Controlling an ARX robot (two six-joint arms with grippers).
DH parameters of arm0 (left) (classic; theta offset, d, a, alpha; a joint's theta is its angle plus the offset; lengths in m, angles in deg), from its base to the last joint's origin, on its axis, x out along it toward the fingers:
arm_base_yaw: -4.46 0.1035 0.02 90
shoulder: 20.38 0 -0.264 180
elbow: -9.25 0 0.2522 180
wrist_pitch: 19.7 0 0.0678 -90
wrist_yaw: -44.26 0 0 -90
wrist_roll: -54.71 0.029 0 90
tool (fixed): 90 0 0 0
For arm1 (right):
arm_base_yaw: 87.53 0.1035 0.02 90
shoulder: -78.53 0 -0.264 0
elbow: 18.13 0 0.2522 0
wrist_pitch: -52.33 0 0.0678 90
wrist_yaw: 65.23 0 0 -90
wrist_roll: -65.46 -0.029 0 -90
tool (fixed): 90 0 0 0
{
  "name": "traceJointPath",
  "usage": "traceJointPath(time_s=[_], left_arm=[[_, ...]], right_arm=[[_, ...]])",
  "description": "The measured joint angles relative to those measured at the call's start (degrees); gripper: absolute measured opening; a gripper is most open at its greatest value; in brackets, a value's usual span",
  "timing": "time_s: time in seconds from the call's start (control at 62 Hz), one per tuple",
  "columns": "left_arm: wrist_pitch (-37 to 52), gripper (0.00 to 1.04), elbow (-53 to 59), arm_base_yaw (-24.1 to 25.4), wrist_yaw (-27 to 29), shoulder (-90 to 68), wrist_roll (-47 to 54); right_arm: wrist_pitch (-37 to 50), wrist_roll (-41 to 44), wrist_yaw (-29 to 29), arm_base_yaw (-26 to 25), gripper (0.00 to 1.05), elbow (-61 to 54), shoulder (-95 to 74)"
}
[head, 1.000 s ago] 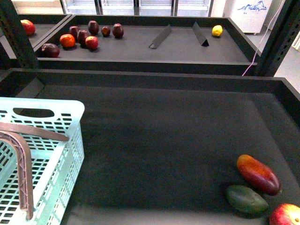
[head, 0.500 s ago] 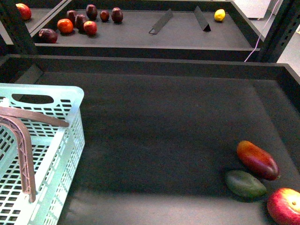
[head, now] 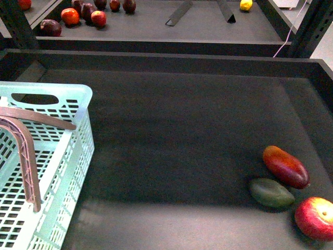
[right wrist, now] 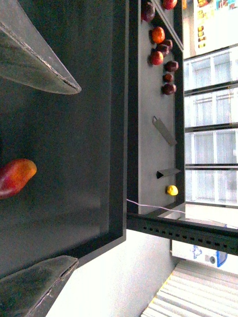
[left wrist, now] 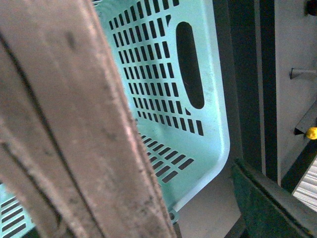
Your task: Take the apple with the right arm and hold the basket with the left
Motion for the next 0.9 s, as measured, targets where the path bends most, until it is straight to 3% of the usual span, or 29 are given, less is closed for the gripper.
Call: traceJointPath(time_s=[0.226,0.323,0.565,0.726,0.903], left_arm=[[-2.7,0.25,-0.1,0.1,1.2,0.0,-0.5],[-3.8,0.17,-0.1,0.0,0.8,0.9,-2.9],[-8.2,0.16,0.5,-3.0,0.8,8.6,1.9],[-11.8,0.16,-0.1,-9.1,0.9,15.0,4.8],[-15.0,0.16,-4.4,-19.0,1.6,17.1,6.6]], right_arm=[[0.0,0.0,0.0,0.0,0.96,0.0,0.0],[0.0,0.0,0.0,0.0,0.96,0.0,0.0],[0.0,0.0,0.0,0.0,0.96,0.0,0.0],[0.0,0.0,0.0,0.0,0.96,0.0,0.0],[0.0,0.0,0.0,0.0,0.96,0.0,0.0]])
